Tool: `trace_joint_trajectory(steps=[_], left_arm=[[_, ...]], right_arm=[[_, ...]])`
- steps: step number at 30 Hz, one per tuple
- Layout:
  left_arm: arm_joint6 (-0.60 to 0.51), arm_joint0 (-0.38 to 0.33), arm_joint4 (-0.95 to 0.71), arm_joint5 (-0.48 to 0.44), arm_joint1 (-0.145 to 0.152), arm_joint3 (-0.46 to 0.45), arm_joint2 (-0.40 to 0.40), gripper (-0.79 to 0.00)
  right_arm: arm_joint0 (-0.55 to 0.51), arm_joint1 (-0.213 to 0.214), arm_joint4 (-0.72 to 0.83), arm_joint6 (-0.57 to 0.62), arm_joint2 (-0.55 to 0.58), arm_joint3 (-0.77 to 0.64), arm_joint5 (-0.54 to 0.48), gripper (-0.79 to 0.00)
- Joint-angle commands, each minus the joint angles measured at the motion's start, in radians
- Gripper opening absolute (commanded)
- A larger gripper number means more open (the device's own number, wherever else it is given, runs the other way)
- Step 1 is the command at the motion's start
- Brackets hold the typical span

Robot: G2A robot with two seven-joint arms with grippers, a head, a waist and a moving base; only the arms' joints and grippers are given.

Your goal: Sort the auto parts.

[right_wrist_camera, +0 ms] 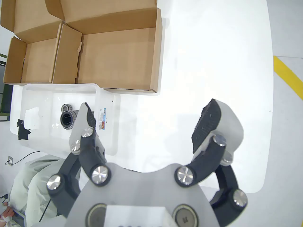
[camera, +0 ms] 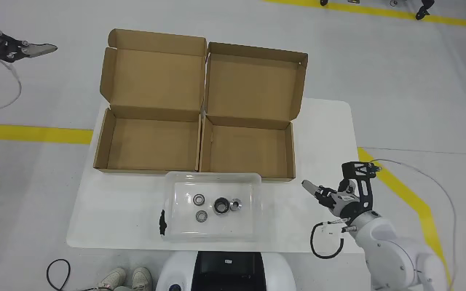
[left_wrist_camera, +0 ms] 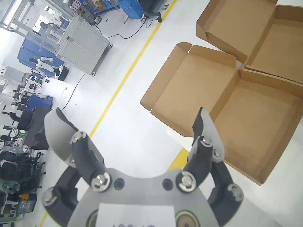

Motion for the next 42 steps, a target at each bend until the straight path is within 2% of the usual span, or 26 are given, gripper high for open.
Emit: trace_joint_trajectory(steps=[1,13,19,26,32,38,42], left_arm=[[0.0,0.0,0.0,0.0,0.0,0.0,0.0,0.0],[0.0,0.0,0.0,0.0,0.0,0.0,0.0,0.0],[0.0,0.0,0.0,0.0,0.0,0.0,0.0,0.0],[0.0,0.0,0.0,0.0,0.0,0.0,0.0,0.0],[0.0,0.0,0.0,0.0,0.0,0.0,0.0,0.0],[0.0,0.0,0.0,0.0,0.0,0.0,0.0,0.0],[0.0,0.0,0.0,0.0,0.0,0.0,0.0,0.0]], right_arm=[[0.0,0.0,0.0,0.0,0.0,0.0,0.0,0.0],[0.013,0.002,0.003,-0.013,-0.02,0.039,-0.022,0.0],[0.096,0.009,-0.013,0.027,-0.094,0.092,-0.085,0.0],[0.226,0.011,0.105,0.02,-0.189,0.215,-0.207,0.0],[0.326,0.013,0.145,0.047,-0.264,0.271,-0.265,0.0],[0.374,0.015,0.231,0.028,-0.308,0.306,-0.336,0.0],[0.374,0.015,0.231,0.028,-0.308,0.306,-0.336,0.0]])
